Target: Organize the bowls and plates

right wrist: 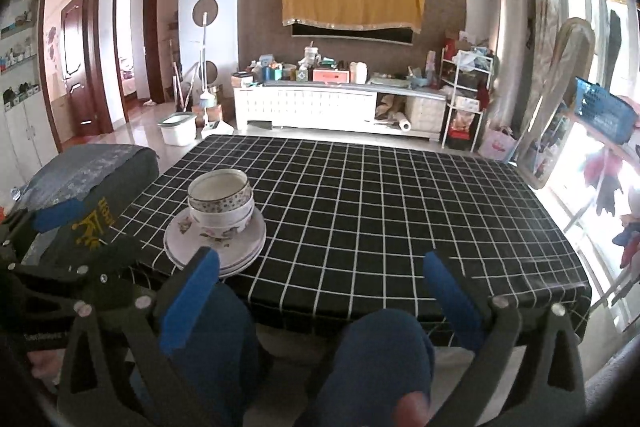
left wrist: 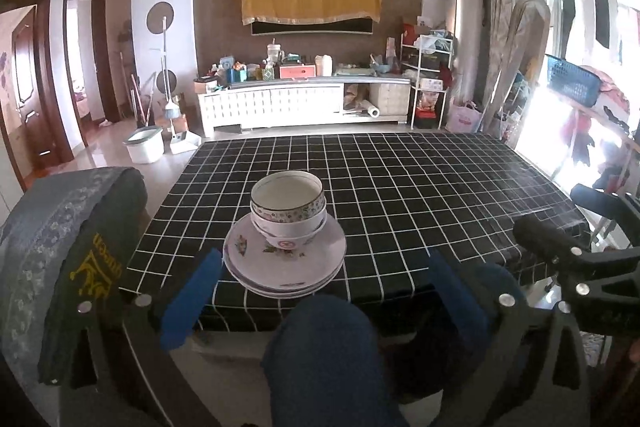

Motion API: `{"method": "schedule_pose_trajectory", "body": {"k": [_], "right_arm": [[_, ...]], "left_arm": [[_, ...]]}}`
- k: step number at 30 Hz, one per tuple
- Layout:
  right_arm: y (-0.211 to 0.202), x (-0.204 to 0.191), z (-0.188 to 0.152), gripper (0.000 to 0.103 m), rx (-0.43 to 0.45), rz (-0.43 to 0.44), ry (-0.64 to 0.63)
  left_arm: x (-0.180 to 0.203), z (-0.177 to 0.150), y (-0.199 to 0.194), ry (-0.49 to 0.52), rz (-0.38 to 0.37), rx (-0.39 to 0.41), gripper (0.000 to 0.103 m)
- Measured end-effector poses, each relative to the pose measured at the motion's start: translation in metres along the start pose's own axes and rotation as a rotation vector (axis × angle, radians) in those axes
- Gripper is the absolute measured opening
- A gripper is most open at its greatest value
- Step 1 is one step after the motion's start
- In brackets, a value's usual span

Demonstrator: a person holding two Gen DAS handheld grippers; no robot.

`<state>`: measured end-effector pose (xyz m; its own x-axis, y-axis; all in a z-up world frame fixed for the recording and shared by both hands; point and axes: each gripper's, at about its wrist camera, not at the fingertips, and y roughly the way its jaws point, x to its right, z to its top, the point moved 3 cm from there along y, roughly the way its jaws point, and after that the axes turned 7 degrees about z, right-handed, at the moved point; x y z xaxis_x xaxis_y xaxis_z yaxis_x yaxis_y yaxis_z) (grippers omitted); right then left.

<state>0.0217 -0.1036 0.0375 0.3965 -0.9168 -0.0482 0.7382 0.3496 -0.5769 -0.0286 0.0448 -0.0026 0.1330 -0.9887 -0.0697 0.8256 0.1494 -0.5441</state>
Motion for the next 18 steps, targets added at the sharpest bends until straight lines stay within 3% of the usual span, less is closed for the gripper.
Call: {"method": "schedule_pose_trajectory", "body": {"k": [18], "right_arm": [[0.0017, -0.0006, -0.0087, 0.103, -0.026, 0.010, 0.017]], "left_arm": [[0.0022, -0.0024, -0.0006, -0.002, 0.020, 0.001, 0.103]]}}
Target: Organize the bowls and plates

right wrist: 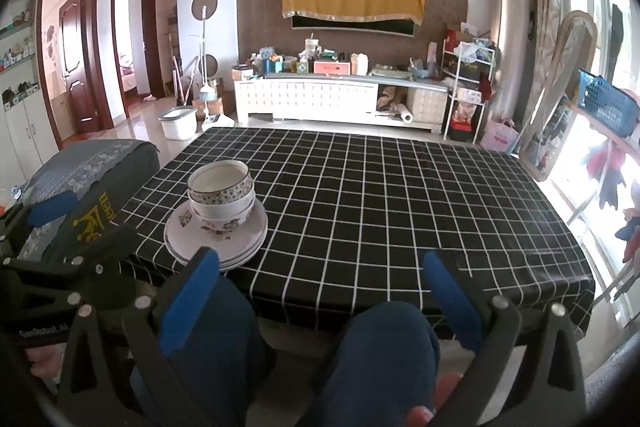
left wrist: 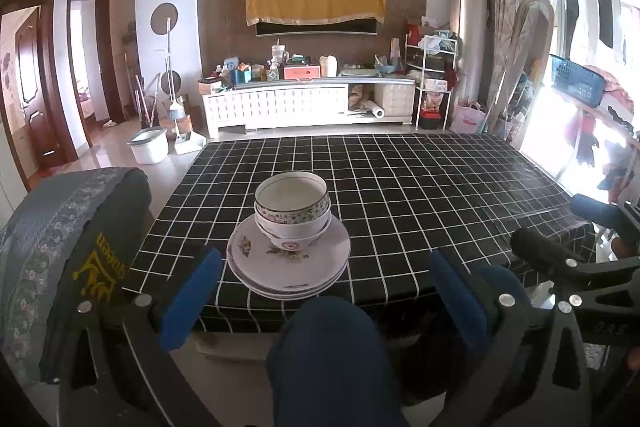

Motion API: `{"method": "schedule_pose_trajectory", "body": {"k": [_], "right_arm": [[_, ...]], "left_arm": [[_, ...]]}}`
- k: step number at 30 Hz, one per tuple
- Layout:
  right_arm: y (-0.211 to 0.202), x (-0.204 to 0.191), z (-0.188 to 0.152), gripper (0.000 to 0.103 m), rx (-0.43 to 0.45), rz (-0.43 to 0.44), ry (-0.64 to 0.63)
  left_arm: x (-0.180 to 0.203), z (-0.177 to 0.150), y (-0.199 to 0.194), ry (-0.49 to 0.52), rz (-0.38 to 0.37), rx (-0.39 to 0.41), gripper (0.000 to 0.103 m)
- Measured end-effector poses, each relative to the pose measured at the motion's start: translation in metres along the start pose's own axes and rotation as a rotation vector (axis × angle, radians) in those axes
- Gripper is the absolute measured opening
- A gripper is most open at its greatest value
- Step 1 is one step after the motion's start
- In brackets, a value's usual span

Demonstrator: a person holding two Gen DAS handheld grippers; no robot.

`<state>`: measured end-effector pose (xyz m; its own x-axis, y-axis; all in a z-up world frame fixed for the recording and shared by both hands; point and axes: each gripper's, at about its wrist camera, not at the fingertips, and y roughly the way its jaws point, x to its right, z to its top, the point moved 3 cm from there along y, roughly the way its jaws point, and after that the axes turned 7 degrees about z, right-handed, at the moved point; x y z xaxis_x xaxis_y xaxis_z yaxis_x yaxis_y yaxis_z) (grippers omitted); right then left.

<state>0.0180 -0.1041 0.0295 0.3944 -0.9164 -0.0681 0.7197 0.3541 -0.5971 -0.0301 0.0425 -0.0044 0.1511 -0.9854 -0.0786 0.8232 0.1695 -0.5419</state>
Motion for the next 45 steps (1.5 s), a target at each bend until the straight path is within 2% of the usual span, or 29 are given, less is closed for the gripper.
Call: {"method": "schedule_pose_trajectory", "body": {"k": [22, 45], "right_arm": [[-0.008, -0.001, 0.002, 0.103, 0.064, 0.053, -0.014], [-0.006, 0.000, 0.001, 0.103, 0.035, 0.044, 0.009]], "left_arm": [[0.007, 0.000, -0.004, 0.011, 0.012, 0.009, 0.103], [0.004, 0.000, -0.006, 0.005, 0.017, 0.015, 0.103]]}}
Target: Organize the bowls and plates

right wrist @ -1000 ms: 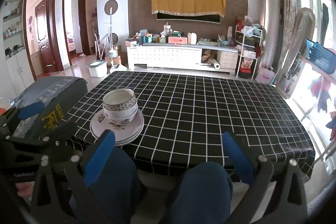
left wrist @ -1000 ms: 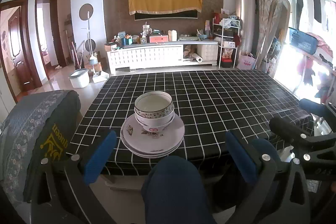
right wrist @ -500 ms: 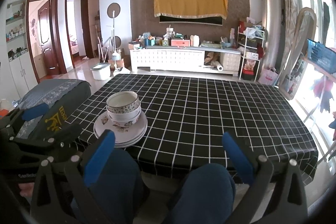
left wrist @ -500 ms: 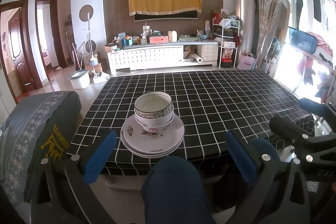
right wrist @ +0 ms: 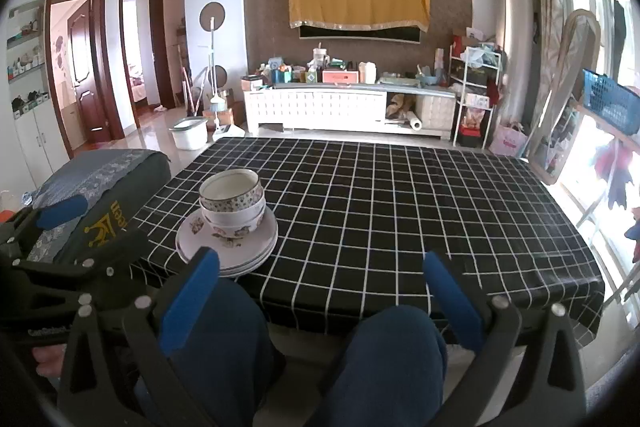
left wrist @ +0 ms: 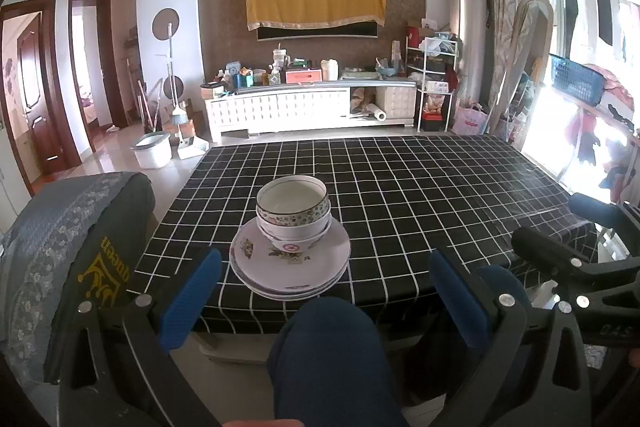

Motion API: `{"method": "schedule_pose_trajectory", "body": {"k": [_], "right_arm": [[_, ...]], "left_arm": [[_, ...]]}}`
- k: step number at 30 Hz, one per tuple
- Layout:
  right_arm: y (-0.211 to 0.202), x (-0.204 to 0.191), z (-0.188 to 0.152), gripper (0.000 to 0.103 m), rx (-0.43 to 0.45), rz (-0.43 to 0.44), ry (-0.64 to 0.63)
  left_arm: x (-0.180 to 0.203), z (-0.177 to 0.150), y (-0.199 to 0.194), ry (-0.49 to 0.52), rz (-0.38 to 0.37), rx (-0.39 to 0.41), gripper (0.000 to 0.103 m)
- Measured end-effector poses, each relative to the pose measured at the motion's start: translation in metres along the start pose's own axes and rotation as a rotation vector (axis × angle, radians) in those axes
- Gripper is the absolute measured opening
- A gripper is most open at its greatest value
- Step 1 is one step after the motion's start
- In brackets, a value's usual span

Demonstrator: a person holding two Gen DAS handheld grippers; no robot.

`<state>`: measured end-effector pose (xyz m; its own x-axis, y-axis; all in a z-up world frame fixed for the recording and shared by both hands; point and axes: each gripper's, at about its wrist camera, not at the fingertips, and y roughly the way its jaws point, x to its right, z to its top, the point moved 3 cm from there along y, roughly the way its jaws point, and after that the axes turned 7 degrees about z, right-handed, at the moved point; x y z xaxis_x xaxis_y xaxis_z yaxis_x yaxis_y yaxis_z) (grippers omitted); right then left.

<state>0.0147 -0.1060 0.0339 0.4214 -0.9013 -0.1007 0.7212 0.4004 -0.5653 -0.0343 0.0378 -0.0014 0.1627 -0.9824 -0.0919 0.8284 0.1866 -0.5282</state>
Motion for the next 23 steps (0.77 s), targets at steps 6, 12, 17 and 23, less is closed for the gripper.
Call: {"method": "schedule_pose_trajectory", "body": {"k": [6, 12, 17, 23], "right_arm": [[-0.0002, 0.0000, -0.0006, 0.103, -0.001, 0.001, 0.002], [0.0004, -0.0003, -0.0024, 0.103, -0.006, 0.005, 0.004], [0.0006, -0.0008, -0.0030, 0.103, -0.006, 0.007, 0.005], [0.0009, -0.0008, -0.0030, 0.103, -0.007, 0.007, 0.005]], "left_arm": [[0.0012, -0.0007, 0.0006, 0.007, 0.008, -0.003, 0.103], [0.0015, -0.0009, 0.0002, 0.010, 0.012, -0.010, 0.103], [0.0014, -0.0008, -0.0002, 0.010, 0.012, -0.009, 0.103], [0.0012, -0.0007, 0.0001, 0.011, 0.012, -0.009, 0.103]]}}
